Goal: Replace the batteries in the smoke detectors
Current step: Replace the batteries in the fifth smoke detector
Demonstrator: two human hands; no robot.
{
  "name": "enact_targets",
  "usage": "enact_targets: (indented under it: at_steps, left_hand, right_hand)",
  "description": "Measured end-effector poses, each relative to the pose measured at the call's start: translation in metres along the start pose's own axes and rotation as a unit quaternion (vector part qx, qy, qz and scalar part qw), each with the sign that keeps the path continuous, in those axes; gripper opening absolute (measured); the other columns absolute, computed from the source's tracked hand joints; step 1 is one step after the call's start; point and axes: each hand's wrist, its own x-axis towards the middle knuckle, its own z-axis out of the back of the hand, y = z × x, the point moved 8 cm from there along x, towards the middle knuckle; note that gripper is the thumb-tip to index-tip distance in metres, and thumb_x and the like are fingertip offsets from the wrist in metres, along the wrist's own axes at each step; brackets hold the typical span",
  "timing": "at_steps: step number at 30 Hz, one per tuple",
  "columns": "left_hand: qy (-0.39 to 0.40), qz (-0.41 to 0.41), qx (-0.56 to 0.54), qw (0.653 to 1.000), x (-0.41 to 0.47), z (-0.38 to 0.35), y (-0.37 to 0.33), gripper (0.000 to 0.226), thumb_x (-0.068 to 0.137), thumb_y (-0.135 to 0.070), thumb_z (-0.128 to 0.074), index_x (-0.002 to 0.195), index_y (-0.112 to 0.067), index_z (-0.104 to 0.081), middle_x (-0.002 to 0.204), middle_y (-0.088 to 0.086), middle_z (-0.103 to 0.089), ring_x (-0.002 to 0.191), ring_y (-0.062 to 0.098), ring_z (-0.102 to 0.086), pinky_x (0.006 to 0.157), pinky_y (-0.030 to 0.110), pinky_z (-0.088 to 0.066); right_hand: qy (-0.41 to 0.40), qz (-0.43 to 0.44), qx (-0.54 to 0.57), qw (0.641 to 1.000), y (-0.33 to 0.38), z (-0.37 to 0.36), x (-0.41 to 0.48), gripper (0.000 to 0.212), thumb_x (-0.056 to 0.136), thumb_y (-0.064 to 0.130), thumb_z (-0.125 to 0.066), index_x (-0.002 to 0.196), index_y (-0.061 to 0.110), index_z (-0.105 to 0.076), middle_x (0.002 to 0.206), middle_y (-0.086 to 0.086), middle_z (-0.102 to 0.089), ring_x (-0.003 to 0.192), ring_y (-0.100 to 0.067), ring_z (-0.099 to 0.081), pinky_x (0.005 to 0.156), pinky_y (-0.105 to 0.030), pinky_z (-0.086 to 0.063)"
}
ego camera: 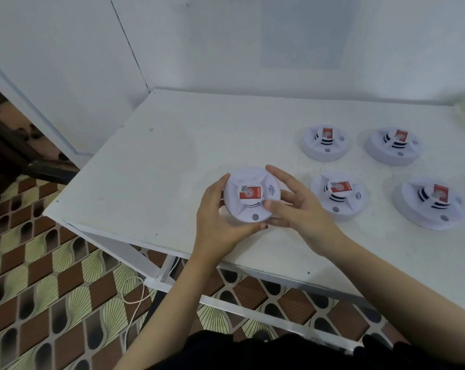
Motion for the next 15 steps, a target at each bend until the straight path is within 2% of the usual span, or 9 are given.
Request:
enact_targets:
  at_steps: [2, 5, 7, 11, 15]
  left_hand:
    - [-0.001, -0.012, 0.018, 1.0, 0.0001, -0.0003, -0.0001, 0.097, 0.054, -0.038, -0.092, 0.137, -0.018, -0.045, 0.127, -0.011, -0.05, 0.116, -0.015, -0.043, 0.093, 0.002, -0.037]
    - [0.009, -0.019, 0.034, 0.999, -0.0006, -0.0025, 0.0021, 0.103, 0.051, -0.05, -0.086, 0.138, -0.013, -0.045, 0.13, -0.002, -0.052, 0.118, -0.01, -0.043, 0.096, 0.005, -0.037]
    - [0.02, -0.022, 0.043, 0.999, -0.0008, -0.0043, 0.0037, 0.107, 0.05, -0.05, -0.087, 0.139, -0.01, -0.044, 0.131, 0.0, -0.052, 0.118, -0.007, -0.044, 0.096, 0.004, -0.035]
    - [0.032, -0.032, 0.062, 0.997, -0.0006, -0.0063, 0.0071, 0.103, 0.052, -0.032, -0.094, 0.139, -0.004, -0.045, 0.13, 0.006, -0.053, 0.114, -0.004, -0.045, 0.095, 0.0, -0.031]
    - [0.028, -0.03, 0.056, 0.998, 0.0, -0.0069, 0.0084, 0.101, 0.053, -0.038, -0.09, 0.137, -0.004, -0.047, 0.129, 0.005, -0.054, 0.118, -0.011, -0.042, 0.095, 0.003, -0.032]
  right_hand:
    - [0.005, 0.006, -0.022, 1.0, -0.0043, 0.0001, 0.0002, 0.07, 0.078, 0.0, -0.071, 0.129, 0.04, -0.047, 0.118, -0.004, -0.065, 0.104, -0.02, -0.066, 0.082, -0.037, -0.056]
    - [0.001, 0.015, -0.044, 0.999, -0.0082, 0.0005, 0.0021, 0.08, 0.071, -0.002, -0.076, 0.13, 0.042, -0.043, 0.123, 0.002, -0.063, 0.11, -0.013, -0.062, 0.089, -0.034, -0.053]
    - [0.006, 0.018, -0.051, 0.999, -0.0109, 0.0006, 0.0032, 0.082, 0.071, -0.002, -0.076, 0.131, 0.041, -0.041, 0.124, 0.005, -0.062, 0.112, -0.011, -0.06, 0.093, -0.033, -0.051]
    - [0.006, 0.028, -0.072, 0.997, -0.0118, 0.0031, 0.003, 0.08, 0.072, -0.005, -0.075, 0.13, 0.038, -0.042, 0.123, 0.008, -0.062, 0.113, -0.009, -0.059, 0.089, -0.026, -0.051]
    - [-0.001, 0.037, -0.092, 0.995, -0.0104, 0.0046, 0.0029, 0.078, 0.072, -0.006, -0.074, 0.134, 0.03, -0.043, 0.123, 0.005, -0.063, 0.112, -0.01, -0.059, 0.087, -0.025, -0.052]
